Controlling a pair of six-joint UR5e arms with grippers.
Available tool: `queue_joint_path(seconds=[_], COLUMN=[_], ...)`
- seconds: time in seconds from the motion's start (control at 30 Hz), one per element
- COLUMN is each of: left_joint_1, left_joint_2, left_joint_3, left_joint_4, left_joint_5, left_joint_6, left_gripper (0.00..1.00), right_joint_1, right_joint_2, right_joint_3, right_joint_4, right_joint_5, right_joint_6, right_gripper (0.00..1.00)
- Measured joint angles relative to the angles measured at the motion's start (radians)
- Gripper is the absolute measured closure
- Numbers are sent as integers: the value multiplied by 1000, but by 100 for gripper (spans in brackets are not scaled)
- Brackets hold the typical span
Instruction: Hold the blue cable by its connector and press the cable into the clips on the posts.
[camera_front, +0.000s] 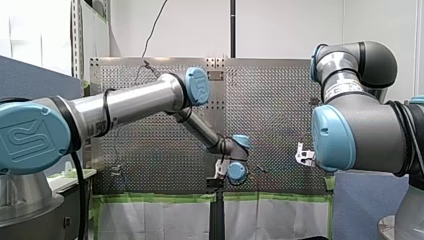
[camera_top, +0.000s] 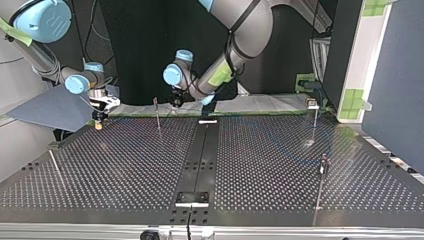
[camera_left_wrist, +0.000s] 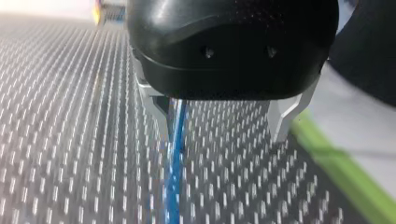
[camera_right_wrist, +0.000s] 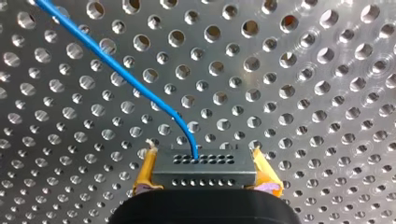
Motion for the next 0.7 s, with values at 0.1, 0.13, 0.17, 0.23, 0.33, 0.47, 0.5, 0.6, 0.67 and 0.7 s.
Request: queue_joint_path(seconds=[0.1,0.13,0.17,0.23,0.33,0.47,0.5,0.6,0.67,0.7], left_joint_1=[-24,-30,-37,-48,-59,-69,-71,-77,-82,-84], left_joint_2=[23,30,40,52,62,65,65,66,66,65], left_joint_3=[-24,-31,-41,-54,-79,-116,-125,-149,-156,-157], left_joint_4=[-24,-31,-42,-55,-75,-69,-63,-43,-25,-18], left_joint_5=[24,31,40,53,64,68,68,64,58,55], left_joint_6=[4,4,4,5,7,4,1,-14,-30,-36], left_gripper=[0,0,0,0,0,0,0,0,0,0], right_joint_1=[1,2,2,3,5,8,9,11,11,11], right_joint_2=[1,1,1,1,1,1,1,1,1,1], right_joint_3=[0,0,0,0,0,0,0,0,0,0], right_joint_4=[0,0,0,0,0,0,0,3,4,5], right_joint_5=[0,0,0,0,0,0,0,0,0,0], right_joint_6=[0,-1,-1,-1,-1,-2,-3,-3,-3,-3], right_gripper=[100,100,100,100,100,100,100,100,100,100])
